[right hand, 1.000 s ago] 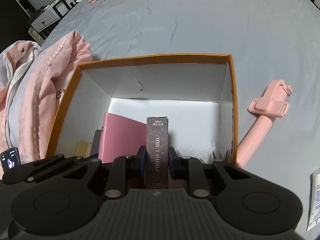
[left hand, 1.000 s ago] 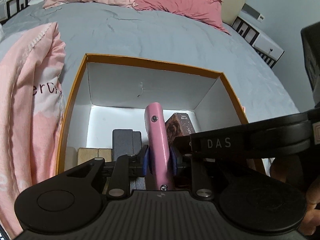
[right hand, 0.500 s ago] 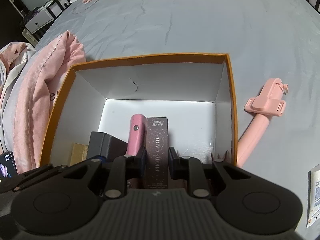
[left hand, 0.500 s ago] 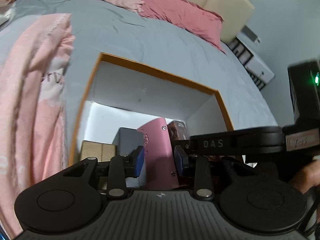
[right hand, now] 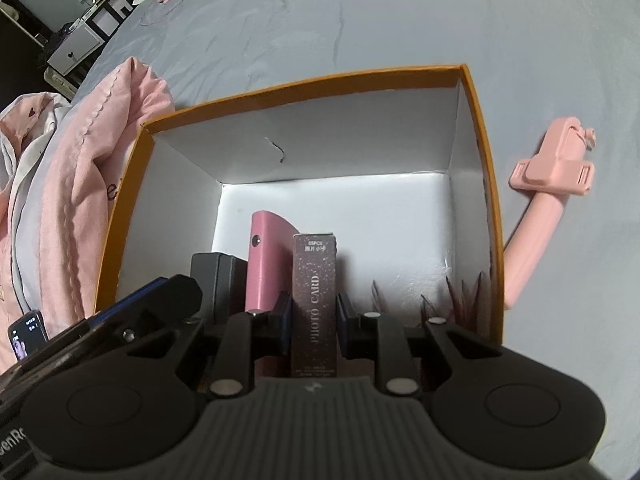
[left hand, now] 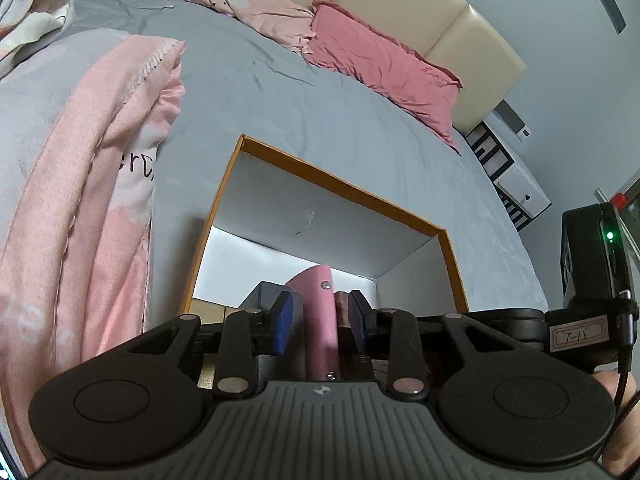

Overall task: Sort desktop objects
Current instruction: 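Lower the notebook and PHOTO CARD box into the box and open both grippers, then withdraw both grippers and move the right gripper to the white lotion tube, then grasp the white lotion tube with the right gripper and lift it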

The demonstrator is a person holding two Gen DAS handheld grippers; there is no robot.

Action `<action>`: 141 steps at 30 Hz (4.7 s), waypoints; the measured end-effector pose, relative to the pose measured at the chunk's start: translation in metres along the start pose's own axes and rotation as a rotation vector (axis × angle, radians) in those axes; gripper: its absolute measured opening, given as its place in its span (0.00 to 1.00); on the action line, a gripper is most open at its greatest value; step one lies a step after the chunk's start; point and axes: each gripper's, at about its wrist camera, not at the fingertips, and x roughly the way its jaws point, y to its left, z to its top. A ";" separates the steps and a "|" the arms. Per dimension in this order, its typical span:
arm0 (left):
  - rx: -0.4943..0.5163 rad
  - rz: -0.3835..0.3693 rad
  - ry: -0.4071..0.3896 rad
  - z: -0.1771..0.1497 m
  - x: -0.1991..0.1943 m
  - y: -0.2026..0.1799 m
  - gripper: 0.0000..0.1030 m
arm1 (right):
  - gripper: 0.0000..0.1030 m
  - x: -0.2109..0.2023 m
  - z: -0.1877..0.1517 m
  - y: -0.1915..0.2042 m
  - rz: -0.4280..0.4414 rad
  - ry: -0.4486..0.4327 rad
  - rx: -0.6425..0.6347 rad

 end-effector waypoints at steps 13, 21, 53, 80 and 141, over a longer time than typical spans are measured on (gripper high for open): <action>0.003 0.008 0.000 -0.001 0.000 0.000 0.34 | 0.17 -0.005 -0.007 -0.010 0.059 0.001 0.051; 0.014 0.021 0.008 -0.003 0.001 -0.002 0.34 | 0.11 -0.002 -0.013 -0.020 0.080 0.022 0.213; 0.196 0.031 -0.060 -0.013 -0.016 -0.045 0.34 | 0.20 -0.076 -0.043 -0.003 -0.004 -0.332 -0.285; 0.445 0.008 0.089 -0.070 0.009 -0.155 0.34 | 0.34 -0.113 -0.116 -0.184 -0.370 -0.236 -0.273; 0.591 0.059 0.181 -0.101 0.049 -0.215 0.34 | 0.07 -0.144 -0.087 -0.236 -0.103 -0.163 0.000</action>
